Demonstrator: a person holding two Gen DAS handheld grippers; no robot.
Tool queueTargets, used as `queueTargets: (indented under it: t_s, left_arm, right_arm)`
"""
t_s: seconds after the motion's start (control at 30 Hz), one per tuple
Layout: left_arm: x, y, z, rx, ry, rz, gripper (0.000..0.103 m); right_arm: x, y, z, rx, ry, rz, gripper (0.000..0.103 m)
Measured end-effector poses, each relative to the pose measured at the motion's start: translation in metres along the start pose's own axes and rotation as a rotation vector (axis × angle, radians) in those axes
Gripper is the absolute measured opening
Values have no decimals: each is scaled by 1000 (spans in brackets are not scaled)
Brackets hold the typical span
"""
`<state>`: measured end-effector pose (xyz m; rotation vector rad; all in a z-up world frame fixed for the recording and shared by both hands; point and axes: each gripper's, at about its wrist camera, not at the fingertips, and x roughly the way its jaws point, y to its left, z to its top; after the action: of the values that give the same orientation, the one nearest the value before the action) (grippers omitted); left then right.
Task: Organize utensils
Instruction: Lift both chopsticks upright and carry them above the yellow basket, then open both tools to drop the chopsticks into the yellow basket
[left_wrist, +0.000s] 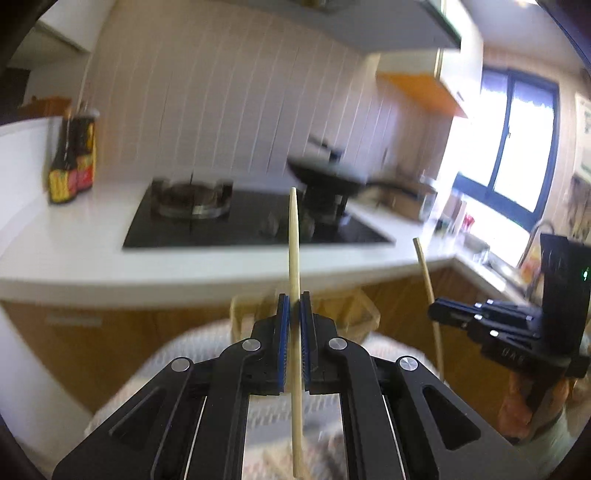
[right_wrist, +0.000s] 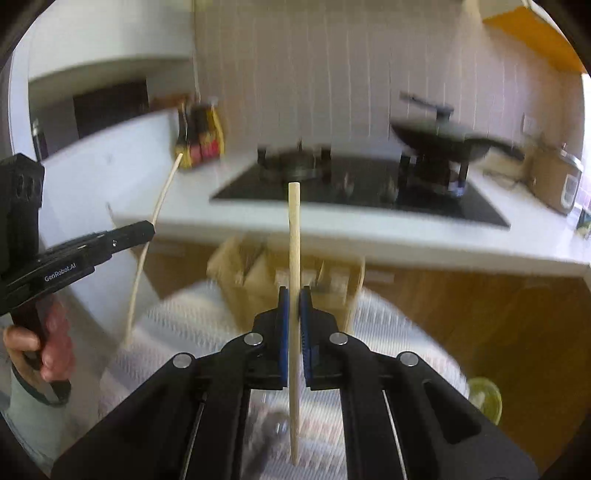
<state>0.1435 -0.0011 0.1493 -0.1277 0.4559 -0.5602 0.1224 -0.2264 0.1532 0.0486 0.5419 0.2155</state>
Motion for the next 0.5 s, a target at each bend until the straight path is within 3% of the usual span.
queueTargets:
  t_s: [0.23, 0.5]
  left_arm:
    - [29, -1, 25, -25, -166, -12, 4]
    - [59, 16, 31, -43, -282, 27, 4]
  right_arm:
    - [12, -18, 39, 13, -215, -39, 4]
    - [52, -32, 49, -2, -292, -96, 4]
